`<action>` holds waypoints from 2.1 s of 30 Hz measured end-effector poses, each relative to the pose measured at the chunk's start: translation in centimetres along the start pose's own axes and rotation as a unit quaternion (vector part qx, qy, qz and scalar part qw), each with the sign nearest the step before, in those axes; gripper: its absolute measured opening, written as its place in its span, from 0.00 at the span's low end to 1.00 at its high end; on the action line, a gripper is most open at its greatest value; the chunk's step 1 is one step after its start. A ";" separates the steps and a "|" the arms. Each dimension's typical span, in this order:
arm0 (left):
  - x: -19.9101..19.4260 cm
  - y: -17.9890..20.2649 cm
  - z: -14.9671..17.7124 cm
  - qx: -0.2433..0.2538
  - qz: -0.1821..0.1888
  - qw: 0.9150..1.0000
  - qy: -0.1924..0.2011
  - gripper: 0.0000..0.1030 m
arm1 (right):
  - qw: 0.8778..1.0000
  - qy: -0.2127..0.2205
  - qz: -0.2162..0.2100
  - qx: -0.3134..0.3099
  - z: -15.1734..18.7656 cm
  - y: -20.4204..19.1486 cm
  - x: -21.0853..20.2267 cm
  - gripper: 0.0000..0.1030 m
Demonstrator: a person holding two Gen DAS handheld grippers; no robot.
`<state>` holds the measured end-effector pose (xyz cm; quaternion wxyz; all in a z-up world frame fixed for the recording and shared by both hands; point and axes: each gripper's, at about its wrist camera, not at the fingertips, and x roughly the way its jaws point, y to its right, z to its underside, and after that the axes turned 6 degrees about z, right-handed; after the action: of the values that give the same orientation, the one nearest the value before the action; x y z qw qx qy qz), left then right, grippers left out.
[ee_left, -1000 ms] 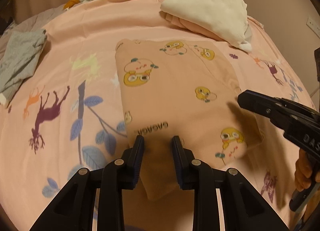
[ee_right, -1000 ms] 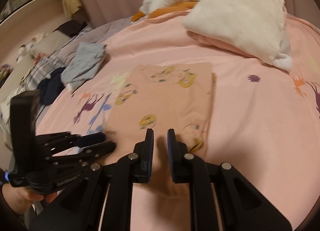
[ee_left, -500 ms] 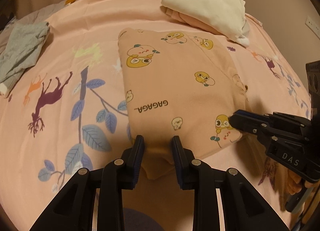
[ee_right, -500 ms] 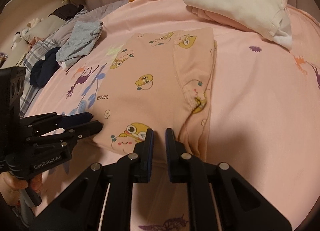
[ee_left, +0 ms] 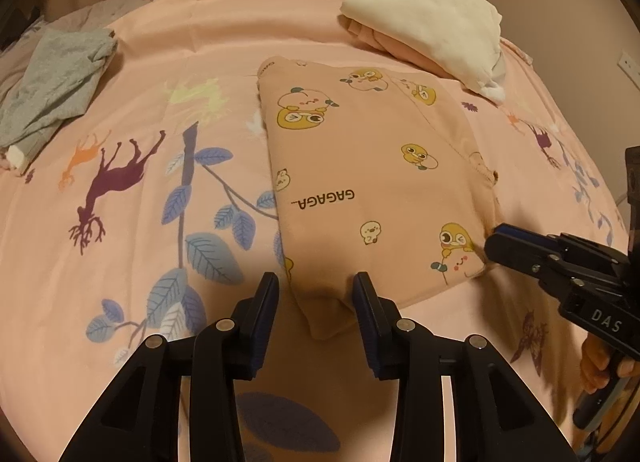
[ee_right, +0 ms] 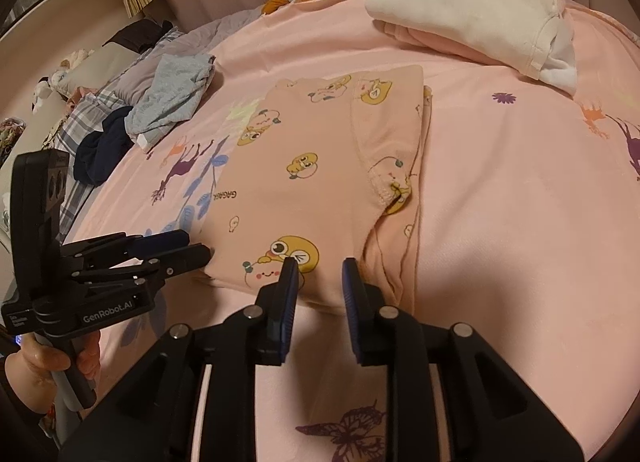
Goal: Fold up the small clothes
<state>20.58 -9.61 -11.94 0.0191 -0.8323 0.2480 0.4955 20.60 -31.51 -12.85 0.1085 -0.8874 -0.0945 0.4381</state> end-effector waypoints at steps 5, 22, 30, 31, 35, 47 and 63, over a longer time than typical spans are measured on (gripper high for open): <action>-0.1 0.1 0.0 0.000 -0.003 1.000 0.002 0.38 | 1.000 0.010 -0.003 0.008 -0.1 0.3 -0.8 0.34; 0.3 -1.6 -2.2 -0.033 -0.010 0.999 0.012 0.47 | 0.995 0.046 -0.034 0.086 -3.1 2.9 -0.4 0.46; 1.4 -1.0 -3.7 -0.024 -0.013 1.000 0.013 0.47 | 0.983 0.045 -0.076 0.159 -9.0 4.7 3.7 0.35; 1.6 -0.9 -3.7 -0.023 -0.013 1.000 0.012 0.47 | 0.983 0.031 -0.069 0.168 -9.4 4.9 4.8 0.34; 2.2 -0.5 -3.7 -0.015 -0.010 1.000 0.004 0.47 | 0.985 0.004 -0.029 0.170 -9.9 5.4 7.4 0.16; 1.4 -0.7 -5.7 -0.010 -0.013 0.999 0.033 0.47 | 0.990 0.072 0.005 0.125 -9.9 5.0 2.9 0.26; 7.7 -2.8 -11.4 -0.057 -0.001 0.998 0.006 0.48 | 1.000 -0.010 0.025 -0.014 -1.1 1.8 2.5 0.20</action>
<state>34.02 -13.32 -13.17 -0.0294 -0.8353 0.2186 0.5036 23.13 -32.75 -14.54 0.0845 -0.8864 -0.0796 0.4480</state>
